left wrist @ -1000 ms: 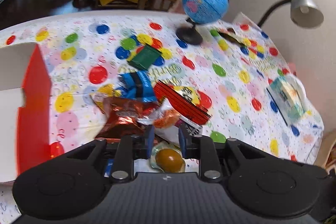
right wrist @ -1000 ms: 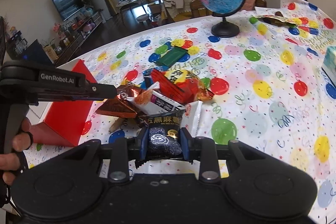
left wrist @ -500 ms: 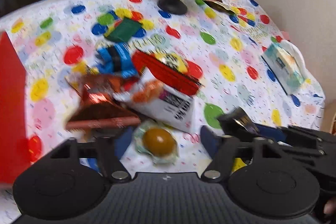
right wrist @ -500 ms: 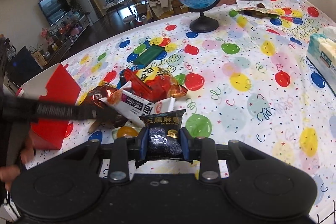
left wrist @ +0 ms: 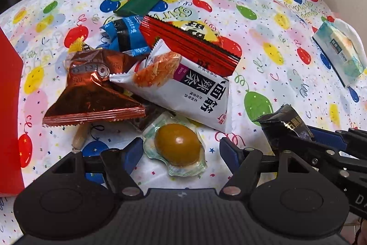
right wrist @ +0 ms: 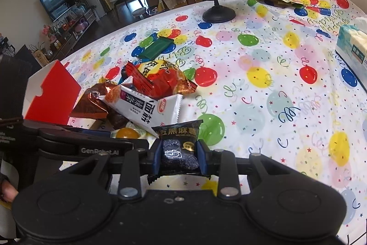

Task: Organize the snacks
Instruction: 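Carry the egg snack and black snack in both grippers over the red box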

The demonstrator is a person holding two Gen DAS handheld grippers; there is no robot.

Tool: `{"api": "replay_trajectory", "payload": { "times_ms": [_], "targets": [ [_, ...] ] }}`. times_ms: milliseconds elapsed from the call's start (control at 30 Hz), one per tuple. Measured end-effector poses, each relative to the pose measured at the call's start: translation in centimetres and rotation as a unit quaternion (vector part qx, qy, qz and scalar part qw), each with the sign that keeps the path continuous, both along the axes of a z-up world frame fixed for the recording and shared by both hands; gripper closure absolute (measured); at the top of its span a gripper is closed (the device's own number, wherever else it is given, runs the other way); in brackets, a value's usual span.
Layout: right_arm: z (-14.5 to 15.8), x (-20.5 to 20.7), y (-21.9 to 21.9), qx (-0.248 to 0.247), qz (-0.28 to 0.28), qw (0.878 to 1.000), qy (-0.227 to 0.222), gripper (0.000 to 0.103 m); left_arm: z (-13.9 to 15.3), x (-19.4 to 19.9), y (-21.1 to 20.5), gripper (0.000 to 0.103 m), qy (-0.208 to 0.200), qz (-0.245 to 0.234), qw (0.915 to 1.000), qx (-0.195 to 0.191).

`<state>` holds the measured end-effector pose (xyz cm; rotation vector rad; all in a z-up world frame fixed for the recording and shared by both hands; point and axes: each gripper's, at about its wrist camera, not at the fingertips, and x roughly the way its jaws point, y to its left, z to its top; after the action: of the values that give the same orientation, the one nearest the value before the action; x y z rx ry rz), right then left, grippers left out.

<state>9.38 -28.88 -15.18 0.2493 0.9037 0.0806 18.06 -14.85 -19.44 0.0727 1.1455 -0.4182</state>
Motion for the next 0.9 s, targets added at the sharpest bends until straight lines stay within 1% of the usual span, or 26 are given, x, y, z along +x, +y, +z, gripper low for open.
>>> {"api": "replay_trajectory", "payload": {
  "times_ms": [100, 133, 167, 200, 333, 400, 667, 800, 900],
  "targets": [
    [-0.1, 0.0, -0.2, 0.001, 0.001, 1.0, 0.002, 0.073, -0.4, 0.2, 0.3, 0.033, 0.014, 0.007, 0.9998, -0.014],
    [-0.1, 0.0, -0.2, 0.002, 0.001, 1.0, 0.002, 0.073, -0.4, 0.0, 0.2, 0.036, 0.007, 0.008, 0.9999, -0.009],
    [-0.1, -0.1, -0.2, 0.002, 0.002, 1.0, 0.003, 0.073, -0.4, 0.0, 0.1, 0.042, 0.002, 0.008, 1.0, -0.001],
    [-0.2, -0.1, -0.2, 0.001, 0.002, 1.0, 0.002, 0.073, -0.3, -0.1, 0.0, 0.046, -0.002, 0.011, 0.9999, 0.004],
    [-0.2, -0.1, -0.1, 0.001, 0.004, 1.0, 0.003, 0.073, -0.2, 0.2, 0.6, 0.051, 0.002, 0.023, 0.9997, -0.012],
    [-0.2, -0.1, 0.0, 0.001, 0.005, 1.0, 0.003, 0.073, -0.1, 0.0, 0.8, 0.055, -0.003, 0.024, 0.9996, -0.013],
    [0.7, -0.3, 1.1, -0.011, 0.009, 1.0, -0.002, 0.073, 0.5, -0.9, 1.9, 0.056, -0.001, 0.032, 0.9994, -0.013],
    [1.6, -0.4, 2.0, -0.017, 0.015, 1.0, -0.01, 0.073, 1.8, -1.4, 3.0, 0.056, -0.01, 0.038, 0.9991, -0.017],
    [2.4, -0.3, 2.9, -0.02, 0.021, 0.999, -0.017, 0.073, 3.3, -1.9, 4.0, 0.056, -0.025, 0.04, 0.9987, -0.019]
  ]
}}
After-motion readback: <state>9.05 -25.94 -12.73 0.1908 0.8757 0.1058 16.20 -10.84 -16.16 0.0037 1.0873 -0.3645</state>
